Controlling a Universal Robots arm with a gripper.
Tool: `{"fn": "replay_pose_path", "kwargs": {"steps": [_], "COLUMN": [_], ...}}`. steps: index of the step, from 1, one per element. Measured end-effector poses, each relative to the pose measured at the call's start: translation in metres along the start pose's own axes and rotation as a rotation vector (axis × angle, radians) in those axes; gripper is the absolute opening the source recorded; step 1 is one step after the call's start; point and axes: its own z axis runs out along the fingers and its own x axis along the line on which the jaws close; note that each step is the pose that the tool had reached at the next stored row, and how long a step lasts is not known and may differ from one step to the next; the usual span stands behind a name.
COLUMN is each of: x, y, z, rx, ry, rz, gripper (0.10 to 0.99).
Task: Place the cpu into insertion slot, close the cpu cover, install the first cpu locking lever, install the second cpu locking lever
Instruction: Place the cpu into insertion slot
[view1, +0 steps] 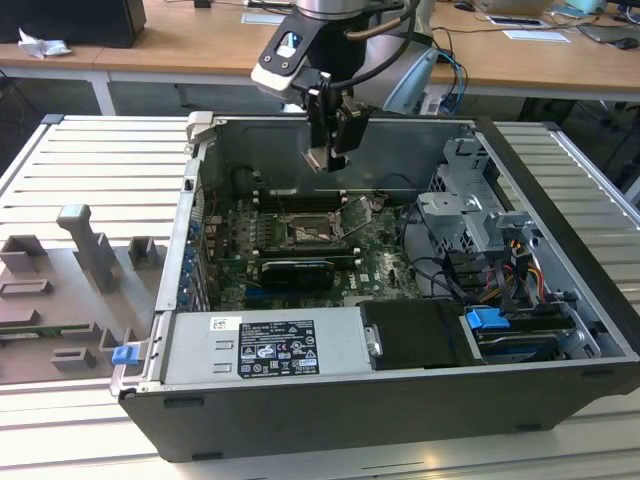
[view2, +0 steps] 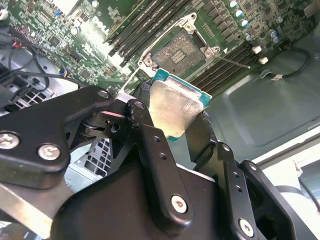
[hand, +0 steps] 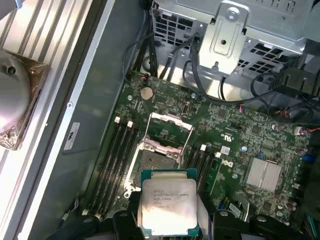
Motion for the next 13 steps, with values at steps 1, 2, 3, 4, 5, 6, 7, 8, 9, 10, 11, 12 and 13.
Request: {"fn": "replay_pose_path", "kwargs": {"steps": [1, 2, 3, 4, 5, 6, 7, 8, 9, 10, 11, 12, 13], "x": [0.0, 0.0, 0.0, 0.0, 0.0, 0.0, 0.0, 0.0, 0.0, 0.0, -0.0001, -0.0001, -0.0001], "y": [0.0, 0.0, -0.0001, -0.0001, -0.0001, -0.0001, -0.0002, -0.0002, -0.0002, -0.0002, -0.0002, -0.0003, -0.0004], "z": [0.0003, 0.0004, 0.0007, 0.0008, 0.0011, 0.0012, 0.0016, 0.0019, 0.002, 0.0025, 0.0028, 0.0037, 0.0049], "rx": [0.0, 0.0, 0.0, 0.0, 0.0, 0.0, 0.0, 0.001, 0.001, 0.001, 0.002, 0.002, 0.003], "ry": [-0.0004, -0.0009, -0.0014, -0.0018, -0.0021, -0.0022, -0.0022, -0.002, -0.0019, -0.0016, -0.0016, -0.0015, -0.0016], "rz": [0.007, 0.013, 0.02, 0.025, 0.029, 0.031, 0.032, 0.032, 0.033, 0.033, 0.032, 0.032, 0.033], "gripper": [0.525, 0.525, 0.525, 0.525, 0.525, 0.525, 0.525, 0.525, 0.525, 0.525, 0.525, 0.525, 0.525]}}
